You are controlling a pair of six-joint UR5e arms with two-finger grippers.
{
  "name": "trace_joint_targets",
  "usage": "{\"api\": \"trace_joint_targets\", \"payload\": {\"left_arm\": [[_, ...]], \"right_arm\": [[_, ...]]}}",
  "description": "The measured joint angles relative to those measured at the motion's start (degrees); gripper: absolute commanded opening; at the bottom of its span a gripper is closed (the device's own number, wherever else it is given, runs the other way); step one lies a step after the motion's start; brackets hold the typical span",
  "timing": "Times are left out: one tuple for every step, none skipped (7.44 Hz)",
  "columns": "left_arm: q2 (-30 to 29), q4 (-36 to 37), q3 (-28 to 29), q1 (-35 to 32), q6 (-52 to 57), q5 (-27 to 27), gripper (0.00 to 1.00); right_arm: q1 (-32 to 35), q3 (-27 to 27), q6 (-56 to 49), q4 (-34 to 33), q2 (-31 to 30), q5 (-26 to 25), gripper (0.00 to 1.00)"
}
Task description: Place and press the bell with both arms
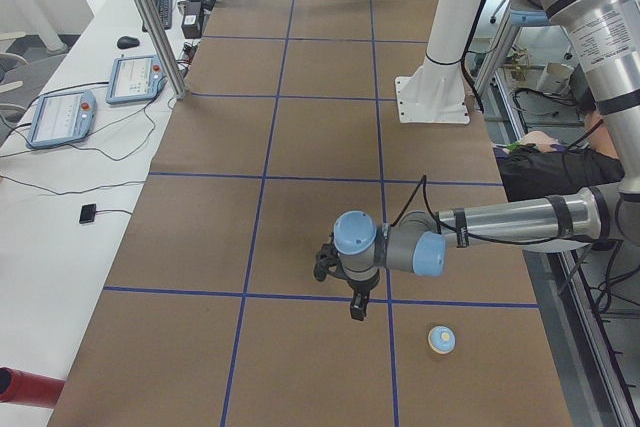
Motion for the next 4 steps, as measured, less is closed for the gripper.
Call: {"api": "trace_joint_targets", "payload": {"left_arm": [[2.67, -2.28, 1.18, 1.30, 0.05, 0.00, 1.00], [5.18, -3.61, 1.70, 2.86, 0.17, 0.00, 1.00], [7.04, -4.42, 2.08, 4.38, 0.25, 0.00, 1.00], [7.93, -4.82, 2.68, 5.55, 0.28, 0.00, 1.00]], "right_arm": [[0.00, 0.01, 0.00, 0.04, 0.01, 0.00, 1.00], [-0.03, 0.05, 0.00, 0.22, 0.00, 0.02, 1.00], [-0.06, 0.06, 0.01, 0.44, 0.00, 0.06, 1.00], [-0.11, 0.04, 0.03, 0.55, 0.00, 0.08, 1.00]]}}
